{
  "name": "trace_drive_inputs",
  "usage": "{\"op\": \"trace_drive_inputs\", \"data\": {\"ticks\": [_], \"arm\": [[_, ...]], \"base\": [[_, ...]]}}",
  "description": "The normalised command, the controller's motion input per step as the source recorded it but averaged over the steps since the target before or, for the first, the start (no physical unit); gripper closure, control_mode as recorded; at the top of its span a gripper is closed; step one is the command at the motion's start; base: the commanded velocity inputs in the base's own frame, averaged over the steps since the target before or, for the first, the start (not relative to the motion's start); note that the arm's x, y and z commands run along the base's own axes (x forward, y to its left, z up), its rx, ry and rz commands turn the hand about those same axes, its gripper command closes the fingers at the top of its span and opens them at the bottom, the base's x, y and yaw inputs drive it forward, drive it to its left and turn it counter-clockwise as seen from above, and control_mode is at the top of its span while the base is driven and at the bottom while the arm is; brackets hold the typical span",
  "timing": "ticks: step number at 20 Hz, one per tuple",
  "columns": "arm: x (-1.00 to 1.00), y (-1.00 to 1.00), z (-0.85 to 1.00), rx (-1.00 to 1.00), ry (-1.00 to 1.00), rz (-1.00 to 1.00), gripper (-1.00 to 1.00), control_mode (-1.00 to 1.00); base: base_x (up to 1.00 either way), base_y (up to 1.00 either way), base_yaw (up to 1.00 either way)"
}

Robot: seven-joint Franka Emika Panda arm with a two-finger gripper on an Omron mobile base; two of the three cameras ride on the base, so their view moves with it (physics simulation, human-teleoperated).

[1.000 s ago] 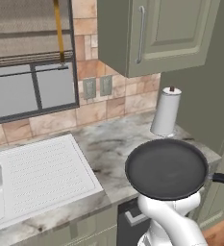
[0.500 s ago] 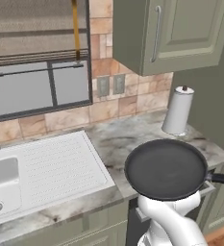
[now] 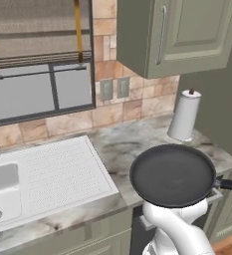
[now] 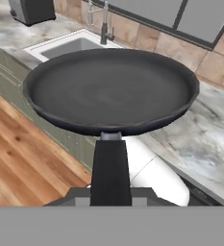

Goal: Retrieve the pan from the cabinet, then place the raw meat into the pan to avoid contamination.

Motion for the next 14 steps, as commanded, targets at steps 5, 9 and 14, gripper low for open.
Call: {"op": "trace_drive_inputs", "data": {"ticks": [5,9,14], "arm": [[0.00,0.00,0.00,0.00,0.00,0.00,1.00,1.00],[0.00,0.00,0.00,0.00,0.00,0.00,1.00,1.00],[0.00,0.00,0.00,0.00,0.00,0.00,1.00,1.00]], "base": [[0.21,-0.28,-0.02],[0.29,-0.23,-0.03],[0.26,-0.16,-0.03]]}}
